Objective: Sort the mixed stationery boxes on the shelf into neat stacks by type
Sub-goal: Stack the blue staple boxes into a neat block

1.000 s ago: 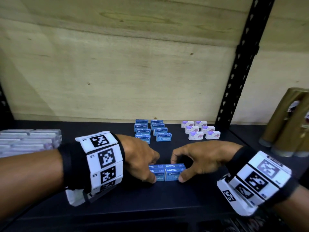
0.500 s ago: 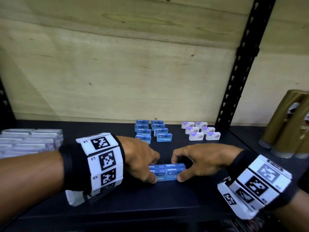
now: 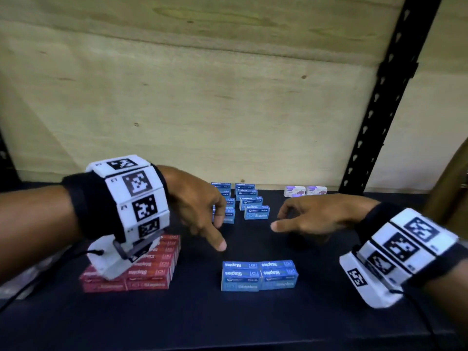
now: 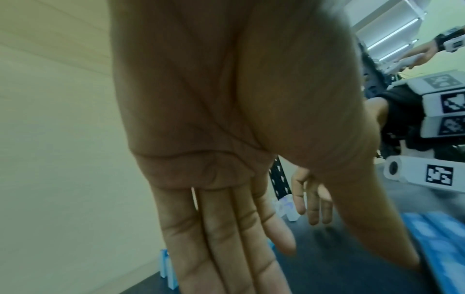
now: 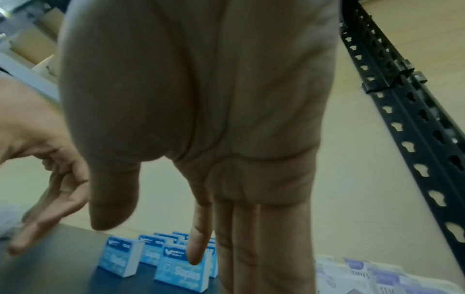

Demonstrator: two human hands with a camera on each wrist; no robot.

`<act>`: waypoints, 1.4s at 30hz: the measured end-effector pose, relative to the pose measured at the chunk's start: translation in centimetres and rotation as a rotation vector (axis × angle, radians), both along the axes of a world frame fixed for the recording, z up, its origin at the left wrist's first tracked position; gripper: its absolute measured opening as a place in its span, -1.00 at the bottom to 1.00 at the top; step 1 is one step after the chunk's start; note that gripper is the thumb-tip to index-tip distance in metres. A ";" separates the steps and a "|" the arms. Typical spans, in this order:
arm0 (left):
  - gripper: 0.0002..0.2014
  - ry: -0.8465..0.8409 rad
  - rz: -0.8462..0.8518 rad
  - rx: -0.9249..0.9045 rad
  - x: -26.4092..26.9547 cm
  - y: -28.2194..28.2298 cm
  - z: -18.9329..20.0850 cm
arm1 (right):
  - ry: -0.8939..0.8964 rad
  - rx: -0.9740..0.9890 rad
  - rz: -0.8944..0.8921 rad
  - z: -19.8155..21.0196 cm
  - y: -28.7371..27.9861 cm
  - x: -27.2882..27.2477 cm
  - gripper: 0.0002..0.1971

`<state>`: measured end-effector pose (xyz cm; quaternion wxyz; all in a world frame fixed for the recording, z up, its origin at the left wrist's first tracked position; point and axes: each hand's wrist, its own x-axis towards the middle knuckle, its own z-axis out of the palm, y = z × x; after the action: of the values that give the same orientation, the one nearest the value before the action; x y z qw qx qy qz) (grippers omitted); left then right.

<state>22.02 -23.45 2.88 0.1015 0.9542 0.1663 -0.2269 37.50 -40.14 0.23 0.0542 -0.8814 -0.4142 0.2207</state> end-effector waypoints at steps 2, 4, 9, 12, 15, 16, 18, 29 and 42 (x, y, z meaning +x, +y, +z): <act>-0.60 -0.025 0.028 -0.022 0.6 1.2 0.2 | -0.099 -0.031 0.028 -0.2 0.9 0.9 -0.55; -0.65 -0.064 0.041 0.018 1.2 2.3 0.2 | -0.145 -0.047 0.035 -0.5 1.9 1.8 -0.52; -0.65 -0.008 0.051 0.171 2.8 3.6 -0.8 | -0.185 -0.035 0.072 -0.3 4.3 2.9 -0.49; -0.59 0.041 0.061 0.158 3.6 3.9 -1.9 | -0.268 -0.089 0.153 0.1 5.2 2.7 -0.58; -0.54 0.061 0.015 0.182 4.5 4.0 -2.4 | -0.301 -0.161 0.201 0.2 5.9 2.6 -0.64; -0.54 0.068 -0.006 0.199 4.7 4.1 -2.6 | -0.313 -0.183 0.218 0.2 6.1 2.5 -0.64; -0.55 0.088 -0.033 0.225 4.9 4.2 -2.7 | -0.342 -0.220 0.248 0.1 6.4 2.4 -0.63; -0.86 0.068 -0.089 0.256 4.6 3.5 -2.7 | -0.285 -0.089 0.214 -0.4 5.6 2.9 -0.82; -0.75 0.029 -0.141 0.172 1.1 -0.7 -1.6 | 0.064 0.008 0.230 -0.8 0.3 1.4 -0.91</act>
<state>23.12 -24.15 1.31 0.0006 0.9653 0.1193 -0.2322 38.89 -39.85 -0.57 0.0453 -0.8201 -0.5117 0.2520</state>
